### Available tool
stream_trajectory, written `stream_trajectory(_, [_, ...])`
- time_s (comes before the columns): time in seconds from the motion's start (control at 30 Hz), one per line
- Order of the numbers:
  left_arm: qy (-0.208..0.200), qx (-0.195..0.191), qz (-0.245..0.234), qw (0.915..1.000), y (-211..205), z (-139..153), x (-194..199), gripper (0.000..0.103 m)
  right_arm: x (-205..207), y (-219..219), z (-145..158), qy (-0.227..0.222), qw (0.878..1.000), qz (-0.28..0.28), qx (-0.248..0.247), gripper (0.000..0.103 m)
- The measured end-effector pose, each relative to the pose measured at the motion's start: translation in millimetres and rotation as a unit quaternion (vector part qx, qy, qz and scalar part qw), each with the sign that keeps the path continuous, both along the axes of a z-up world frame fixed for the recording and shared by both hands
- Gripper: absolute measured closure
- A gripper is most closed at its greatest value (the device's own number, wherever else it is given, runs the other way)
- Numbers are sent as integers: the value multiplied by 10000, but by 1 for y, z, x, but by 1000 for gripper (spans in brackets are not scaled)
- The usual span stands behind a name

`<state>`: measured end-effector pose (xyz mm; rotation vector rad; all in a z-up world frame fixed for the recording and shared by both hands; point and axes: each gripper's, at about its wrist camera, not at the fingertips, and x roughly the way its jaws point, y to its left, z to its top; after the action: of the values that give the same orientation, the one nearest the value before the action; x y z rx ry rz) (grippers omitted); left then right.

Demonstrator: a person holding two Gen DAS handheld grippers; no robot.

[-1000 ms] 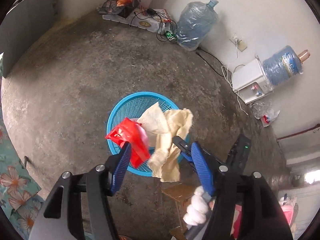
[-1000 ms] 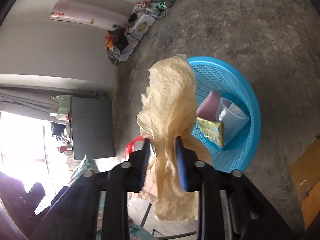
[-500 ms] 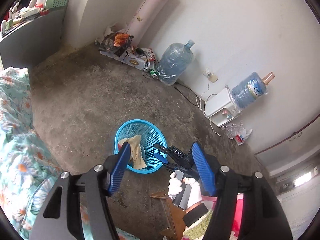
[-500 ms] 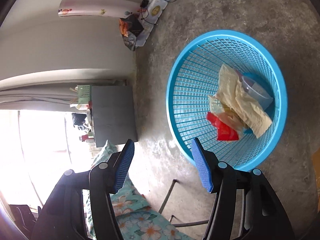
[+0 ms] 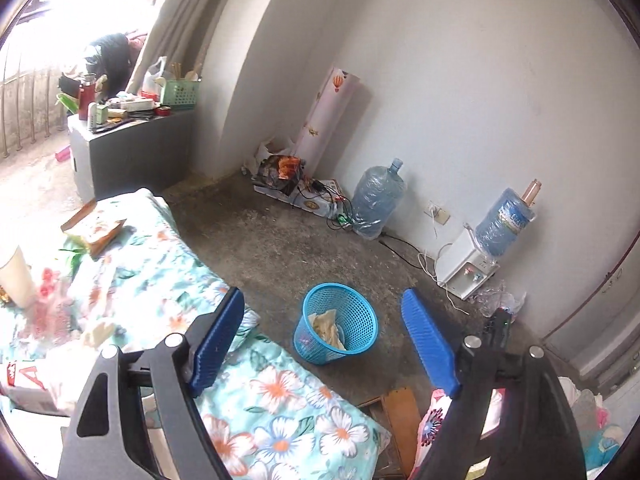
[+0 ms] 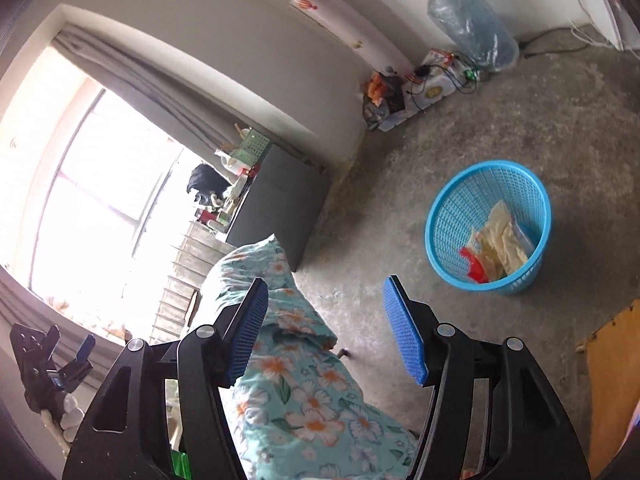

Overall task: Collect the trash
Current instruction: 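Move both tools back to the bed, then grasp the white cloth glove with the right tool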

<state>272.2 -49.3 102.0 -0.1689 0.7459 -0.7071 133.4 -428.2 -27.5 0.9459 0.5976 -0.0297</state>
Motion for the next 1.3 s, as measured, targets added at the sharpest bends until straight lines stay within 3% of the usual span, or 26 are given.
stream_trajectory(0.13, [-258, 54, 453, 9986, 48, 7, -29, 23, 1, 37, 39, -75, 9981, 452, -420, 42])
stream_trajectory(0.3, [-244, 92, 1078, 9938, 104, 4, -55, 20, 15, 76, 72, -197, 9915, 1072, -713, 38])
stream_trajectory(0.47, [-203, 97, 1767, 9840, 161, -5, -75, 19, 30, 115, 91, -278, 9812, 1684, -899, 38])
stream_trajectory(0.7, [-48, -98, 2570, 9663, 223, -22, -96, 19, 64, 163, 91, -126, 9660, 2494, -663, 38])
stream_trajectory(0.93, [90, -186, 2898, 9569, 253, -43, -100, 19, 97, 214, 95, 94, 9496, 3093, -497, 38])
stream_trajectory(1.13, [95, -98, 2868, 9579, 265, -49, -88, 19, 110, 254, 97, 11, 9398, 3385, -473, 38])
stream_trajectory(1.3, [141, 12, 2775, 9606, 269, -54, -73, 20, 115, 306, 100, -264, 9129, 3915, -1128, 38])
